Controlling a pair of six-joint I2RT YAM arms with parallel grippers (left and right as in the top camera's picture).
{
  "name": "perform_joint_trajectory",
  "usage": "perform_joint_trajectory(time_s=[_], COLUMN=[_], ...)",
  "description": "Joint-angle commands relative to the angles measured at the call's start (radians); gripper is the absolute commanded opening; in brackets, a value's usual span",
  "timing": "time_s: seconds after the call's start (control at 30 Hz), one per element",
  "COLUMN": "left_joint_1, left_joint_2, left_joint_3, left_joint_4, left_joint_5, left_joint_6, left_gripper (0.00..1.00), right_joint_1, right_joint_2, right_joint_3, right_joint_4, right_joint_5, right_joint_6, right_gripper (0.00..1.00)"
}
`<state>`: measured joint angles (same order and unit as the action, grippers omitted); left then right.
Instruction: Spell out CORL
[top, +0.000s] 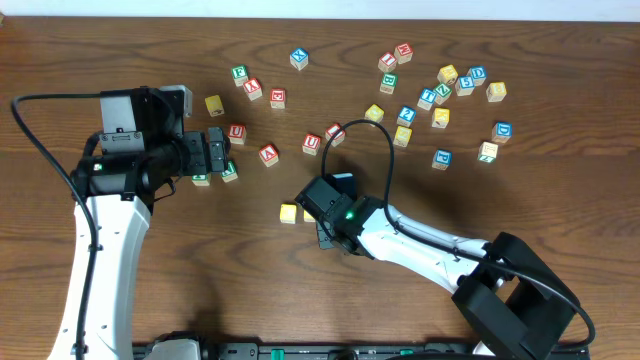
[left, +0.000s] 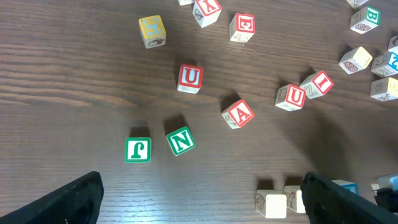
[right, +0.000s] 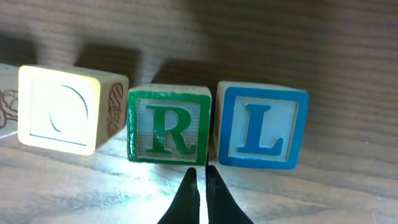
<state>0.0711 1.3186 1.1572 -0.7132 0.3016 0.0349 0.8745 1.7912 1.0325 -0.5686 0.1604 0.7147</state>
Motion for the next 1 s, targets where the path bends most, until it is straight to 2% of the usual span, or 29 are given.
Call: perform_joint_trajectory(time_s=[0.0,0.2,0.4,0.53,0.67,0.8,0.97], left_joint_1=[0.005,0.005,0.005,0.005,0.005,0.005,0.005], left_joint_2=[0.000,0.000,0.000,0.000,0.000,0.000,0.000], left_joint_3=[0.021,0.021,0.021,0.020,0.021,0.020,0.021], left_joint_4=[0.000,0.000,0.000,0.000,0.000,0.000,0.003], left_joint_5=[-0.003,-0.003,-0.003,-0.003,-0.003,-0.003,-0.003], left_joint_6=[0.017,0.016,0.017,0.017,0.017,0.017,0.017], left_gripper=[1.00,1.00,1.00,1.00,1.00,1.00,1.00], right_joint_1=[0.013,0.030,0.023,0.020,0.011,-0.031,-0.111], right_joint_2=[0.006,0.006,-0.018,-0.071,-0.154,-0.200,-0.216], right_joint_3=[-0.004,-0.003,0.035,0.117,0.237,0.276,0.277], right_joint_4=[-0.020,-0.091,-0.163,-0.265,-0.356,-0.322,-0.211], right_joint_5=[-0.048,-0.065,0.003,0.127,0.348,0.429,0.439], right_joint_6=[-0.012,0.041,0.047,0.047,0.047,0.047,0.028], right_gripper=[0.01,0.01,0.01,0.01,0.01,0.01,0.01])
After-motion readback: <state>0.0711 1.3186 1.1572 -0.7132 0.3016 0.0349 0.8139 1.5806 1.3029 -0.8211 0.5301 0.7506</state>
